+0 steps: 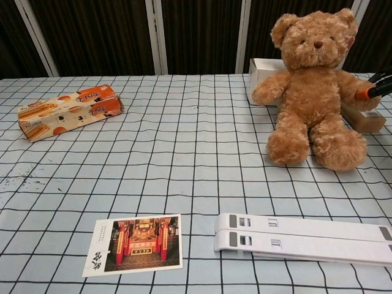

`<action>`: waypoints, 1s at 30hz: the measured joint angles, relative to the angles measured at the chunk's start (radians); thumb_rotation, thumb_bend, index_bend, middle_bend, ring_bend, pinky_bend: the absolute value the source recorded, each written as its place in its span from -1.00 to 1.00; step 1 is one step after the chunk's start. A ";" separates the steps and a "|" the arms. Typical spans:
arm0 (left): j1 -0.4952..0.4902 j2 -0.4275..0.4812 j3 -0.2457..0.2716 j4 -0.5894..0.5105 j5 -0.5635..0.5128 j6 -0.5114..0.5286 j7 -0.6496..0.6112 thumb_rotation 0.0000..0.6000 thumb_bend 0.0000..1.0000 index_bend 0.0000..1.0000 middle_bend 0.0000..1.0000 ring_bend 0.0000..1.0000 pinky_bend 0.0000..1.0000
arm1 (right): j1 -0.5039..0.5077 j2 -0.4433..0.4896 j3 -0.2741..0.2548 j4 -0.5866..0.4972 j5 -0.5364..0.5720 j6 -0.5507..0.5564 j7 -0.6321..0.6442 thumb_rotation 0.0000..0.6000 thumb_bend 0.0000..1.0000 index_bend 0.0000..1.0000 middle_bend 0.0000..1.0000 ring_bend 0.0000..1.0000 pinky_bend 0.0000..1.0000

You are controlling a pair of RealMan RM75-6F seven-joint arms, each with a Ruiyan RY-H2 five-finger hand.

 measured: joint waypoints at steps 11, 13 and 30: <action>0.003 0.005 0.000 -0.003 0.004 0.007 -0.012 1.00 -0.51 -0.73 -1.00 -1.00 -0.94 | 0.001 -0.015 0.000 0.027 -0.001 -0.018 0.002 1.00 -0.42 -0.20 0.02 -0.29 -1.00; 0.003 0.006 0.000 -0.003 0.004 0.006 -0.013 1.00 -0.51 -0.73 -1.00 -1.00 -0.94 | 0.000 -0.012 0.001 0.019 -0.017 -0.015 0.007 1.00 -0.42 -0.49 -0.11 -0.37 -1.00; 0.006 0.028 0.005 -0.009 0.020 0.003 -0.055 1.00 -0.51 -0.73 -1.00 -1.00 -0.94 | -0.136 0.181 -0.040 -0.203 -0.171 -0.051 0.102 1.00 -0.42 -1.00 -0.60 -0.77 -1.00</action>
